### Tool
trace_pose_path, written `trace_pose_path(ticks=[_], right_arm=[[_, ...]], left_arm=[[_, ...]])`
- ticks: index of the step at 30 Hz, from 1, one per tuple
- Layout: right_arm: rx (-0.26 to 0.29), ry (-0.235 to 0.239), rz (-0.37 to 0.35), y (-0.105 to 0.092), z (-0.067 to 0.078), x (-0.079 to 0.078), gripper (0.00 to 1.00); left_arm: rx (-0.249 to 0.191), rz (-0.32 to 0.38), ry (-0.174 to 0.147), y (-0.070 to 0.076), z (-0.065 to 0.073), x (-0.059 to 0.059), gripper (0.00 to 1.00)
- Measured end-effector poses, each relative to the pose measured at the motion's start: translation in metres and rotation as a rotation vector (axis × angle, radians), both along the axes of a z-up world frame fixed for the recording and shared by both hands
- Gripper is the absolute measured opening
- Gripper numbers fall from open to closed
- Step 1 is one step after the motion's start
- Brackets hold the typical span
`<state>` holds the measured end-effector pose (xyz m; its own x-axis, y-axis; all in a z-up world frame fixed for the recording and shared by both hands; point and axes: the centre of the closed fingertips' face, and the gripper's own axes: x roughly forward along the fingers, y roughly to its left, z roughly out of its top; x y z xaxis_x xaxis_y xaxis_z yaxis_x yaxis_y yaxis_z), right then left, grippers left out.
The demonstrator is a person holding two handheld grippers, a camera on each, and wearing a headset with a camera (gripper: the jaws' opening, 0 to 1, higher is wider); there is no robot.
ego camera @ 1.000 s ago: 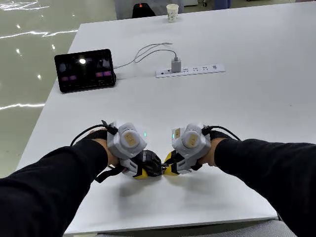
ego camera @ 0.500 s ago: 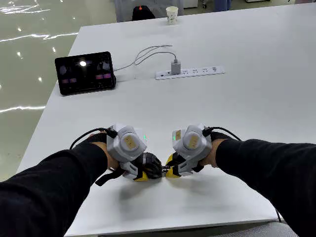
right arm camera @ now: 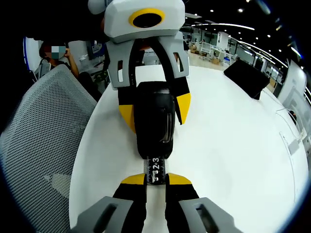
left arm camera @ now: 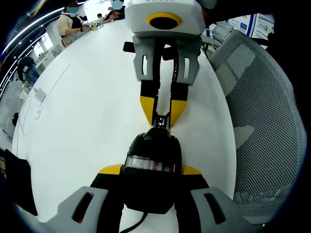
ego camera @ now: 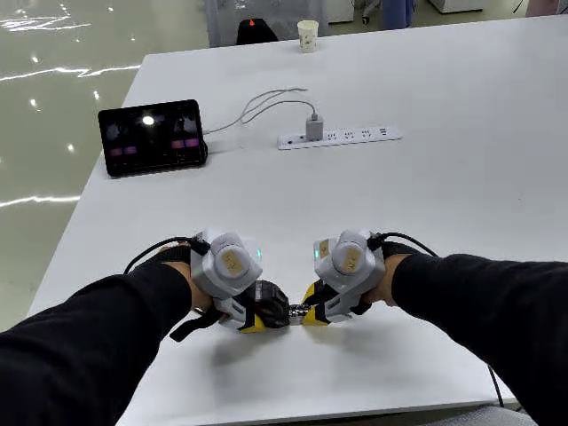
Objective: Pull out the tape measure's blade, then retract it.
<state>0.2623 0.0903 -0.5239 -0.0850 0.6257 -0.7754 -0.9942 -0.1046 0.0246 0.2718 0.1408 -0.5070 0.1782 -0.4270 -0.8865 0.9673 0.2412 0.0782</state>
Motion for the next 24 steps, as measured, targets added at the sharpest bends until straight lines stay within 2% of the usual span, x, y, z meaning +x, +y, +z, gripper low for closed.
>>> trace_pose_path(ticks=[24], right_arm=[[-0.015,-0.002,0.007,-0.016,0.001,0.002,0.10]], left_arm=[[-0.013,0.022,0.002,-0.001,0.000,0.000,0.35]])
